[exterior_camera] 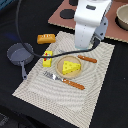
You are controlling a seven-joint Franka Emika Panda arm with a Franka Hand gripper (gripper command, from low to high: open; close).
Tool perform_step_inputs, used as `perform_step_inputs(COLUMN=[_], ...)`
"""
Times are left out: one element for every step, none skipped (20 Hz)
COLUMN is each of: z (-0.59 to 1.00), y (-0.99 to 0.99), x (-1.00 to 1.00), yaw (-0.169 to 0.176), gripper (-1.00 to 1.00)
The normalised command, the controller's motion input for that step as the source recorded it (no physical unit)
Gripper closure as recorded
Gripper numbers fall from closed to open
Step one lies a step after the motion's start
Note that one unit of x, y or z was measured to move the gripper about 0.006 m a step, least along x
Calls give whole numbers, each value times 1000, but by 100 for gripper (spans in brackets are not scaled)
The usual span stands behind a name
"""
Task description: Interact with the objects in diverse but meaningful ways.
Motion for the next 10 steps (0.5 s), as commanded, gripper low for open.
perform_step_inputs(z=[-194, -200, -206, -214, -229, -254, -277, -311, -360, -394], y=[603, 597, 594, 577, 571, 560, 537, 514, 431, 394], x=[-623, -611, -603, -611, -609, -614, -620, -637, -686, -700], yaw=[60, 62, 66, 71, 72, 73, 77, 79, 85, 86], gripper=[100, 100, 100, 100, 100, 100, 100, 100, 100, 100])
